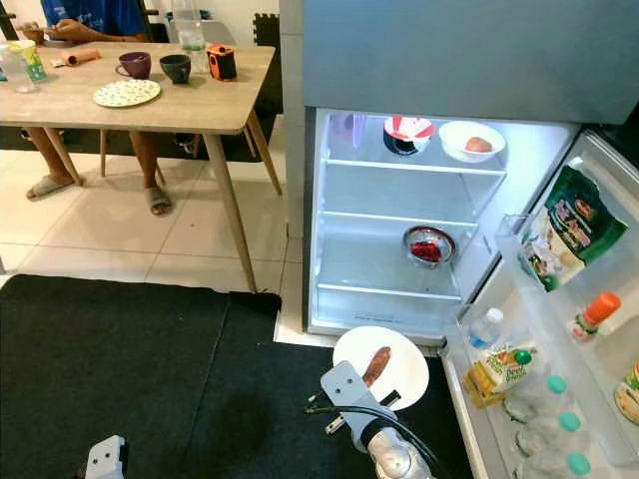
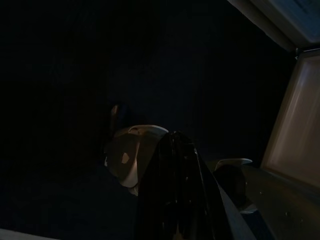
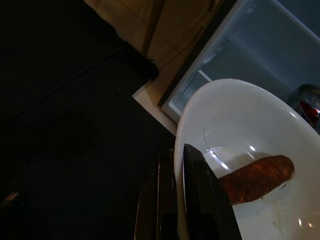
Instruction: Restocking fridge
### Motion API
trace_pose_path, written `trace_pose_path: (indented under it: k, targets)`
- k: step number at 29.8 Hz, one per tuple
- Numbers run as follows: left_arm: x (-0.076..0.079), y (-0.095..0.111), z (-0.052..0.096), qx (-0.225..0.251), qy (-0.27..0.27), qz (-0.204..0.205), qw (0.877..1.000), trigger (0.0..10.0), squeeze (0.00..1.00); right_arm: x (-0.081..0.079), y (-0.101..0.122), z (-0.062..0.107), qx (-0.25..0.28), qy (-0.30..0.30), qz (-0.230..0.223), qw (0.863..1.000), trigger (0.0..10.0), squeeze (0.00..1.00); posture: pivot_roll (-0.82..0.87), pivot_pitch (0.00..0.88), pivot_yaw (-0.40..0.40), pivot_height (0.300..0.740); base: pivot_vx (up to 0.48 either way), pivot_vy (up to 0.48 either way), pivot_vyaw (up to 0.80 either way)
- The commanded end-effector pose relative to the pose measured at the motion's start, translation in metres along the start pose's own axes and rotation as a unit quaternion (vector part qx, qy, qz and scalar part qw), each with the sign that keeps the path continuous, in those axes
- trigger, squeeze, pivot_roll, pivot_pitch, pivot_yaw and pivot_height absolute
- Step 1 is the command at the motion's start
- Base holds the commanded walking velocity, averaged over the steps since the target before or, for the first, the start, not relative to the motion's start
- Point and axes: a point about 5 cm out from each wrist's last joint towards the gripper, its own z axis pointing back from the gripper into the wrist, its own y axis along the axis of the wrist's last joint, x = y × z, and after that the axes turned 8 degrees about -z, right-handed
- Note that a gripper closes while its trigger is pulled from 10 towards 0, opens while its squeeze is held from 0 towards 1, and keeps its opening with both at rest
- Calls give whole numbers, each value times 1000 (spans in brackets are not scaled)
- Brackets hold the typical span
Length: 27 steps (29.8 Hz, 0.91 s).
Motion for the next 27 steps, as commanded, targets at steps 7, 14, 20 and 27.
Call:
trace_pose_path:
  k: [7,14,20,27]
  targets:
    - [0,-4,1,-3,-3,-3,1000,10000,0,-2,0,0,2,3,8,1000,10000,0,-95,136,-7,740,417,0,0]
    - [1,-5,1,-4,-6,-3,1000,10000,0,-3,1,-1,3,1,9,1000,10000,0,-95,137,-6,740,480,0,0]
    - [1,-5,1,-5,-7,-5,1000,10000,0,-3,2,-1,5,1,9,1000,10000,0,-95,138,-6,740,480,0,0]
    - [1,-4,1,-5,-7,-9,1000,10000,0,-2,2,-2,6,-1,8,1000,10000,0,-95,133,-5,740,457,0,0]
